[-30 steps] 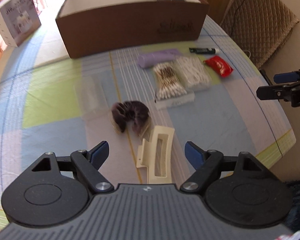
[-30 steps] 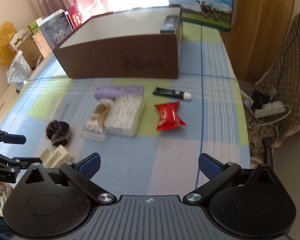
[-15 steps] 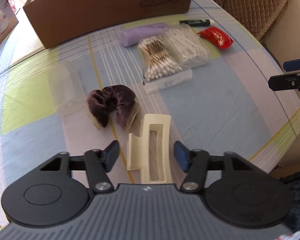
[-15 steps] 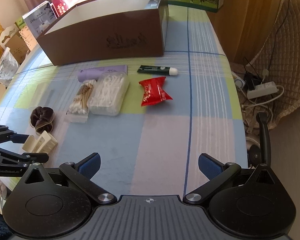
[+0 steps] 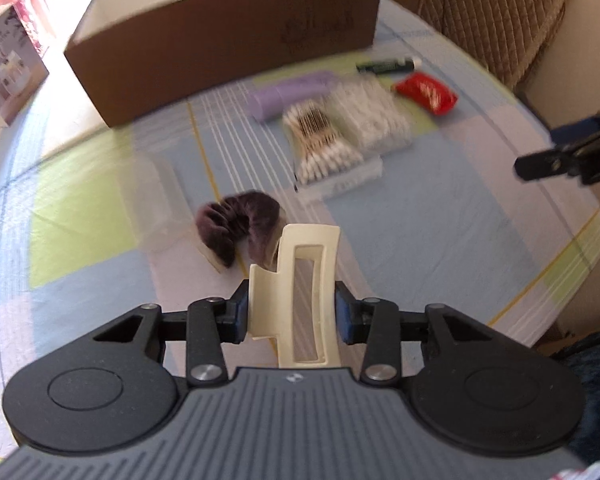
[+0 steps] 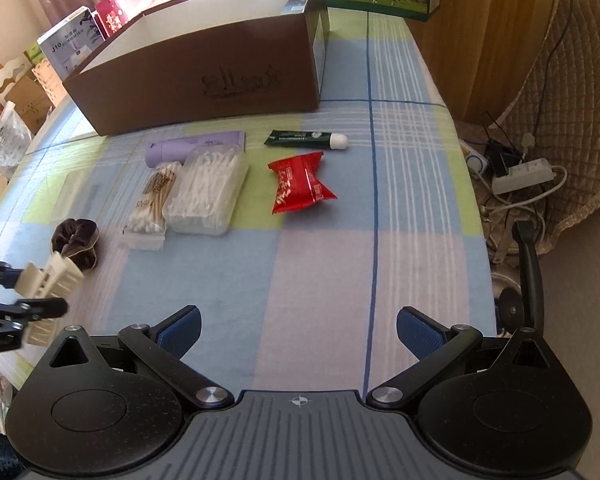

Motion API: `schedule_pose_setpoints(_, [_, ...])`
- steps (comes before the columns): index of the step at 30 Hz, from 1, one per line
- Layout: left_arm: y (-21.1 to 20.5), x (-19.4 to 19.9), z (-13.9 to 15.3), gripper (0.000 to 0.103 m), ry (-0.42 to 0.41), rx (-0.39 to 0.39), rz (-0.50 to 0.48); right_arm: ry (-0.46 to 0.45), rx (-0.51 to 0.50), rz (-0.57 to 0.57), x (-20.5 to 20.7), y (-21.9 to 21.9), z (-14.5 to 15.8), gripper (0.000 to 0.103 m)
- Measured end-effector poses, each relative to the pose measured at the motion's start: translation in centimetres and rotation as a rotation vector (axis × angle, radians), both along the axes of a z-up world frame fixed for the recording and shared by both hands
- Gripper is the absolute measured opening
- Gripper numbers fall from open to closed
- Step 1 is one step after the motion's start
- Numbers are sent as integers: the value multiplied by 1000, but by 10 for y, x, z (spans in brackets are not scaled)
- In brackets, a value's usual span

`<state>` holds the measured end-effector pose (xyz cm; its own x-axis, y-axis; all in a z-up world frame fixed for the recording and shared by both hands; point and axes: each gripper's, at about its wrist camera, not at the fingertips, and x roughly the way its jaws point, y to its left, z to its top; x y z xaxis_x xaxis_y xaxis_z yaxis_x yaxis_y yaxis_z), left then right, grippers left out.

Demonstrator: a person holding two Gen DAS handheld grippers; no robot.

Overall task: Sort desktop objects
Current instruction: 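Grasp the cream hair claw clip with the left tool, then grasp the red candy packet with the right tool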

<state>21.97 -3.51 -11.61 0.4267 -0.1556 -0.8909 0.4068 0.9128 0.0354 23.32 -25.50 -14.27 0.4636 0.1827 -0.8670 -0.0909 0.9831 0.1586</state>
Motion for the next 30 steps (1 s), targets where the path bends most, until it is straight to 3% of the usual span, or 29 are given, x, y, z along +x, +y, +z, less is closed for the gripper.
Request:
schedule_pose_setpoints(7, [13, 14, 36, 36, -92, -24, 84, -66, -4, -10, 21, -1, 3, 101])
schedule_pose_setpoints(19, [40, 61, 57, 36, -139, -19, 220, -145, -24, 63, 64, 6, 0, 58])
schedule_pose_setpoints(30, [46, 84, 52, 36, -114, -25, 237, -90, -60, 91, 105, 19, -26, 47])
